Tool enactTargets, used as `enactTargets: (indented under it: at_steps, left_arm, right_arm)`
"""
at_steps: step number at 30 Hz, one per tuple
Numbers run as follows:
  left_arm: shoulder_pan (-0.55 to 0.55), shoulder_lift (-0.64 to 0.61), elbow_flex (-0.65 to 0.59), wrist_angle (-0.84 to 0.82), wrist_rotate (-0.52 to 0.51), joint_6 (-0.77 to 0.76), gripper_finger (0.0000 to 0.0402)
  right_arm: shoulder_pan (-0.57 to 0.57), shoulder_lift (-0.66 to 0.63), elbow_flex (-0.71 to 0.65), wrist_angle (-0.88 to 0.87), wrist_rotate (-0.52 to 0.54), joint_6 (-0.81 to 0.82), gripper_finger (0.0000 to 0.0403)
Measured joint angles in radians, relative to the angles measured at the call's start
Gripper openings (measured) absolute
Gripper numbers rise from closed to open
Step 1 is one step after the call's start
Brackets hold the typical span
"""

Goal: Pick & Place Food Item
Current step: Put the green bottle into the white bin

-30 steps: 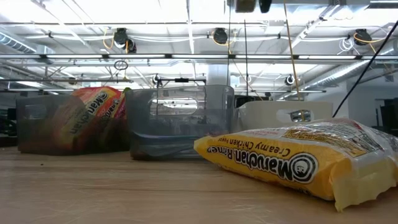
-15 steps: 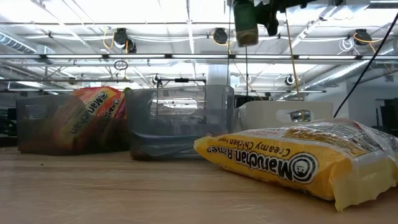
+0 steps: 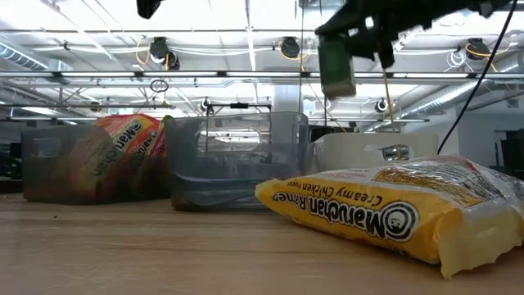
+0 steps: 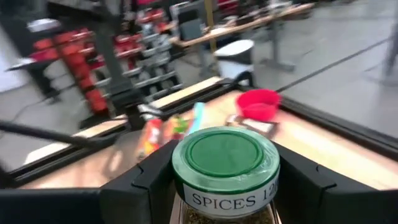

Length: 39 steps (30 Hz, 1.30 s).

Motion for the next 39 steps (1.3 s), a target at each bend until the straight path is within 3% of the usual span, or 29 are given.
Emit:
enactTargets:
  at_steps: [8,20,39]
  left_arm:
    - [-0.006,0.031,-0.063,0.154,-0.006,-0.029,0.0296]
    - [-0.006,0.057,-0.064,0.207,-0.165,-0.079,0.0296]
    - [0.03,0.057,-0.064,0.177,-0.208,-0.042,0.0296]
  right_arm:
    - [-0.017,0.001,-0.15,0.066,0.037,0.08,0.0197]
    - [-0.017,0.016,-0.271,0.196,0.037,0.036,0.0197]
    - [-0.017,0.437,-0.328,0.801,0.035,-0.111,0.0197]
